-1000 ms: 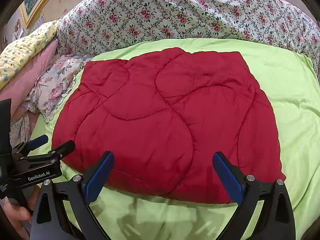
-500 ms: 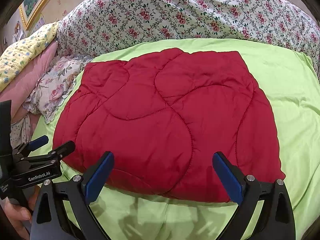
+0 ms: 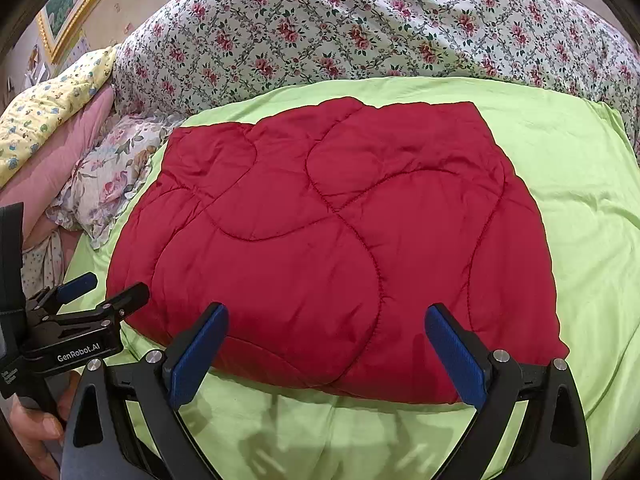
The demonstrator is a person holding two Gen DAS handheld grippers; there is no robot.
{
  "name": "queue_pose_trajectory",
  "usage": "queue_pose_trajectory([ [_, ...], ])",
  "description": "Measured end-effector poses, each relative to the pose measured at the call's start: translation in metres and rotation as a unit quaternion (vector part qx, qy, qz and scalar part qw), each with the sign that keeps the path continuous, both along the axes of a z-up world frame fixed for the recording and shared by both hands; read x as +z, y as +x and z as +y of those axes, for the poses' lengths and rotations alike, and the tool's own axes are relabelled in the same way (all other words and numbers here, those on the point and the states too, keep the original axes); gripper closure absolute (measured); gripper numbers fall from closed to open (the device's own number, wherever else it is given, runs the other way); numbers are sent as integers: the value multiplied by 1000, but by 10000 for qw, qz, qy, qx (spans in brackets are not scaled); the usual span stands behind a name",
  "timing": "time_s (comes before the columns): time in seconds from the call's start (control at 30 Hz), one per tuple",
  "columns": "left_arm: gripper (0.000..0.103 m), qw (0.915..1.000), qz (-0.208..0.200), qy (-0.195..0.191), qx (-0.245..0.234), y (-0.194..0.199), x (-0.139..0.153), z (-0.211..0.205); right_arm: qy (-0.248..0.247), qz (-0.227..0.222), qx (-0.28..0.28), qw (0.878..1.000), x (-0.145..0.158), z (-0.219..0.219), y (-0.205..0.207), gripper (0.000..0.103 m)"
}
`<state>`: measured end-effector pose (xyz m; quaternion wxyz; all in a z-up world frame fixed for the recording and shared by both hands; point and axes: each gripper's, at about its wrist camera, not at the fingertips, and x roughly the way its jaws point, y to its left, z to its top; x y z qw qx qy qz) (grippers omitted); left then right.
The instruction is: Fold large clothes
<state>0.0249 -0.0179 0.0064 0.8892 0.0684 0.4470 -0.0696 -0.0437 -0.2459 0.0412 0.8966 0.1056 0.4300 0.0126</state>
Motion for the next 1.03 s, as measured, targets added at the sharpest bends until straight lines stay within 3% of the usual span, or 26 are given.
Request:
queue_pose_trajectory([
  [1.03, 0, 9994, 201, -243, -165, 7, -8, -4, 104, 18, 21, 9999, -6, -1, 3, 4],
])
